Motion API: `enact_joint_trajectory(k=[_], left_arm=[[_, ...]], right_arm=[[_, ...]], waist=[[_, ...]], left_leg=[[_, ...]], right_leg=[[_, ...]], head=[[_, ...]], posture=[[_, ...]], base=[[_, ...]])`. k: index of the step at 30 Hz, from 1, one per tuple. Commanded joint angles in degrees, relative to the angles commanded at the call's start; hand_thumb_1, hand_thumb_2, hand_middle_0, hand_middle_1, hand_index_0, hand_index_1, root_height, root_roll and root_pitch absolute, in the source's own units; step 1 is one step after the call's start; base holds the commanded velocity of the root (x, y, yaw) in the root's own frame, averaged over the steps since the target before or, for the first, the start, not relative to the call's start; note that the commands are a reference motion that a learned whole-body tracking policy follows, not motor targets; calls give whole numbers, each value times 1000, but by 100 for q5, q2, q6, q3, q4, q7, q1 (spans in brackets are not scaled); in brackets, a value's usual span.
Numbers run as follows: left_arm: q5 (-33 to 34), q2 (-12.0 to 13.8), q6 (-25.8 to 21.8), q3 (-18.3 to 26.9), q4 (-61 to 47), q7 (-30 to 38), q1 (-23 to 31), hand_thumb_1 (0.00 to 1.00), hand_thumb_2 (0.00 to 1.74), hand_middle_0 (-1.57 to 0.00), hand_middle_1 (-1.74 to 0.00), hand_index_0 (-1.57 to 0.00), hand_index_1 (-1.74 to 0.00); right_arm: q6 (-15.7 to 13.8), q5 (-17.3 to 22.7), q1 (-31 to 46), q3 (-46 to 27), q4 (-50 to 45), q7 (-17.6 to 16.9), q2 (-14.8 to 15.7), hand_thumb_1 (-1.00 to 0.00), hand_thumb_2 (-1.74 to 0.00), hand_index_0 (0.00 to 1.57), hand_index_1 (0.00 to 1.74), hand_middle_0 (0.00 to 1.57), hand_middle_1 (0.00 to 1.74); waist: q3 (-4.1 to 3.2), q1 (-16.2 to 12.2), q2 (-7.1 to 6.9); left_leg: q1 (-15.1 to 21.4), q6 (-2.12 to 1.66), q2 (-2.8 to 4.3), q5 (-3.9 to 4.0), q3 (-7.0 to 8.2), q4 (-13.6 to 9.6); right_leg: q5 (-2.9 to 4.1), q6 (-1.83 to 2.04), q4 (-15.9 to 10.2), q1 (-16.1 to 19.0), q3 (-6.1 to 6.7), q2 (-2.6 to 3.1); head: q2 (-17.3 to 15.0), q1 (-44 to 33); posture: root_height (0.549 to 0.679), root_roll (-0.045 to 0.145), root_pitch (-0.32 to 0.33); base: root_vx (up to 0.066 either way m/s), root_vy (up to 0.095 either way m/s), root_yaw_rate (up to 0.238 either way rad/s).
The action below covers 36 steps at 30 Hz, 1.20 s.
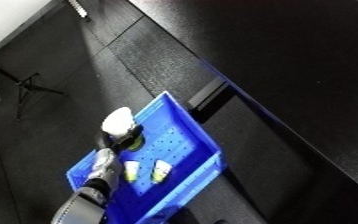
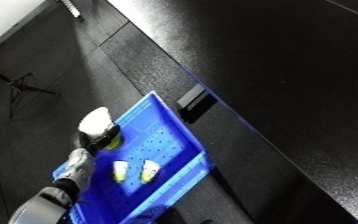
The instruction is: Pick up the object and place it into the box
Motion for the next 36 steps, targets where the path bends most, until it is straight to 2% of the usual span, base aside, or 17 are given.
enact_joint_trajectory(k=[10,16,21,28,33,36], left_arm=[[59,-6,-5,-85,117,-180,-33,0,0,0,0,0,0],[59,-47,190,-151,55,-508,52,0,0,0,0,0,0],[154,-199,407,-358,-76,-1269,147,0,0,0,0,0,0],[1124,-439,402,-894,-303,-1817,309,0,0,0,0,0,0],[1607,-612,618,-1250,-332,-2035,459,0,0,0,0,0,0],[1865,-750,926,-1463,-292,-2060,536,0,0,0,0,0,0]], right_arm=[[16,150,3,-9,25,-2,54,0,0,0,0,0,0],[4,236,27,-17,2,-10,99,0,0,0,0,0,0],[-41,335,24,-49,-79,-59,96,0,0,0,0,0,0],[-68,433,-86,-56,-235,-197,-4,0,0,0,0,0,0],[-85,402,-177,-13,-436,-342,-85,0,0,0,0,0,0],[-101,317,-242,-6,-527,-400,-115,0,0,0,0,0,0]], waist=[[0,-40,40],[0,-104,97],[0,-189,188],[-8,-326,416],[-43,-455,584],[-69,-534,664]], left_leg=[[100,-36,-42,-6,0,-147],[167,-51,-41,-12,43,-240],[198,-25,-49,-96,120,-186],[248,21,-69,-270,269,50],[271,43,-42,-348,409,195],[295,54,-11,-369,494,231]], right_leg=[[92,41,-269,145,-16,-34],[183,90,-437,188,11,-37],[221,133,-468,170,53,-51],[276,168,-461,157,199,-63],[348,186,-470,114,324,-50],[404,200,-489,74,400,-30]], head=[[-40,288],[10,634],[23,1157],[0,2205],[27,2908],[173,3537]], posture=[[640,32,-44],[643,29,-42],[643,25,-42],[643,28,-54],[643,27,-59],[643,26,-60]], base=[[4,-6,-10],[-3,-11,-60],[-35,-20,-99],[-34,-2,-181],[-39,18,-233],[-50,20,-250]])
